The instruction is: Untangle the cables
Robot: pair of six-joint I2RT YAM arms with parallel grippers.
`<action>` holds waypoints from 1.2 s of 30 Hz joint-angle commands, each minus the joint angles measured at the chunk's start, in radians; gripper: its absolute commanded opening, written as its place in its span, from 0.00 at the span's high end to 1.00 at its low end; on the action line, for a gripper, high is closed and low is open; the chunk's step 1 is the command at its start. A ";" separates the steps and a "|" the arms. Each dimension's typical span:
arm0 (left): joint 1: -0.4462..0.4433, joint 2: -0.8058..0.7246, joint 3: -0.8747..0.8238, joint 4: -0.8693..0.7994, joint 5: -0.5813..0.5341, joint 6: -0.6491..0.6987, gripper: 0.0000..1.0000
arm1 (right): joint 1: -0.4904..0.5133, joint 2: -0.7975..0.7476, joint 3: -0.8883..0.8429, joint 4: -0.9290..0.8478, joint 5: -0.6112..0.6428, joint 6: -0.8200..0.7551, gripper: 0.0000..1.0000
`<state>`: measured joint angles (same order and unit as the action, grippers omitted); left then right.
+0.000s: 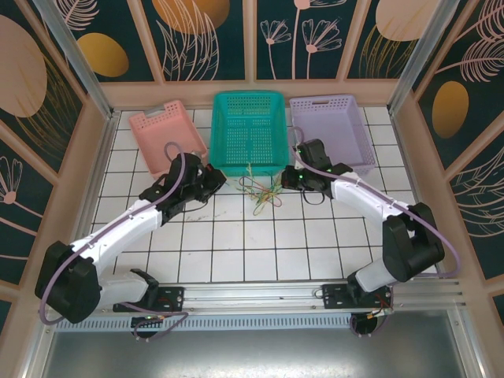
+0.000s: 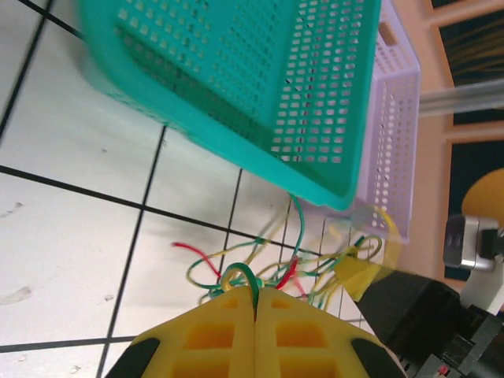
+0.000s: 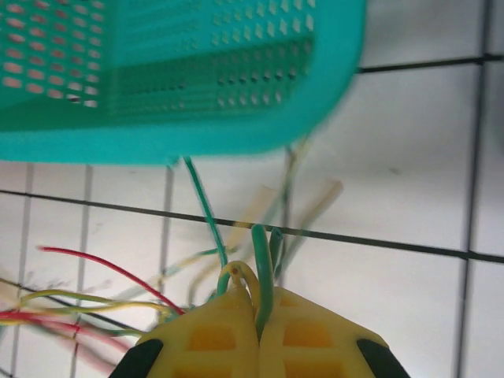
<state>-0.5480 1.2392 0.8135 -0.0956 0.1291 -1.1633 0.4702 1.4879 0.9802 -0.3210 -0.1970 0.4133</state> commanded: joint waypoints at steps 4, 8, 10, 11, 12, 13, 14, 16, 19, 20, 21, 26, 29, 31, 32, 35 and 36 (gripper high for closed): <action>0.024 -0.043 -0.027 -0.007 -0.128 -0.046 1.00 | -0.044 -0.022 -0.043 -0.132 0.176 -0.024 1.00; 0.024 -0.050 -0.025 -0.031 -0.140 -0.053 1.00 | -0.059 -0.033 -0.051 -0.137 0.192 -0.008 1.00; 0.023 -0.052 -0.027 -0.036 -0.140 -0.056 1.00 | -0.065 -0.046 -0.059 -0.125 0.172 -0.001 1.00; 0.023 -0.052 -0.029 -0.036 -0.136 -0.059 1.00 | -0.065 -0.052 -0.064 -0.118 0.159 0.002 1.00; 0.024 -0.052 -0.033 -0.034 -0.130 -0.062 1.00 | -0.063 -0.059 -0.067 -0.107 0.138 0.004 1.00; 0.024 -0.050 -0.034 -0.027 -0.123 -0.063 1.00 | -0.061 -0.064 -0.069 -0.094 0.107 0.003 1.00; 0.024 -0.049 -0.038 -0.015 -0.110 -0.064 1.00 | -0.052 -0.074 -0.070 -0.079 0.080 0.004 1.00; 0.023 -0.042 -0.047 0.008 -0.079 -0.070 1.00 | -0.018 -0.091 -0.066 -0.065 0.058 0.008 1.00; 0.024 -0.017 -0.068 0.035 -0.009 -0.093 1.00 | 0.040 -0.090 -0.054 -0.084 0.035 0.008 1.00; 0.024 -0.007 -0.081 0.041 0.016 -0.105 1.00 | 0.060 -0.090 -0.057 -0.087 0.029 0.011 1.00; 0.023 0.001 -0.099 0.051 0.038 -0.119 1.00 | 0.071 -0.095 -0.064 -0.089 0.030 0.019 1.00; 0.023 -0.003 -0.191 0.086 0.049 -0.170 1.00 | 0.110 -0.116 -0.136 -0.069 0.059 0.050 1.00; 0.027 -0.006 -0.220 0.057 -0.003 -0.207 1.00 | 0.055 -0.117 -0.162 -0.079 0.096 0.042 1.00; 0.035 -0.013 -0.230 0.028 -0.039 -0.234 1.00 | -0.003 -0.117 -0.164 -0.119 0.154 0.041 1.00; 0.040 -0.019 -0.229 -0.001 -0.062 -0.247 1.00 | -0.030 -0.117 -0.163 -0.146 0.197 0.042 1.00; 0.051 -0.047 -0.222 -0.091 -0.144 -0.269 1.00 | -0.133 -0.132 -0.163 -0.193 0.275 0.054 1.00; 0.054 -0.061 -0.221 -0.114 -0.166 -0.276 1.00 | -0.164 -0.141 -0.163 -0.197 0.277 0.059 1.00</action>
<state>-0.5285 1.2209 0.5961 -0.0788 0.1310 -1.3945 0.3962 1.3849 0.8341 -0.4011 -0.0998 0.4595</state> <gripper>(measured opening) 0.067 0.051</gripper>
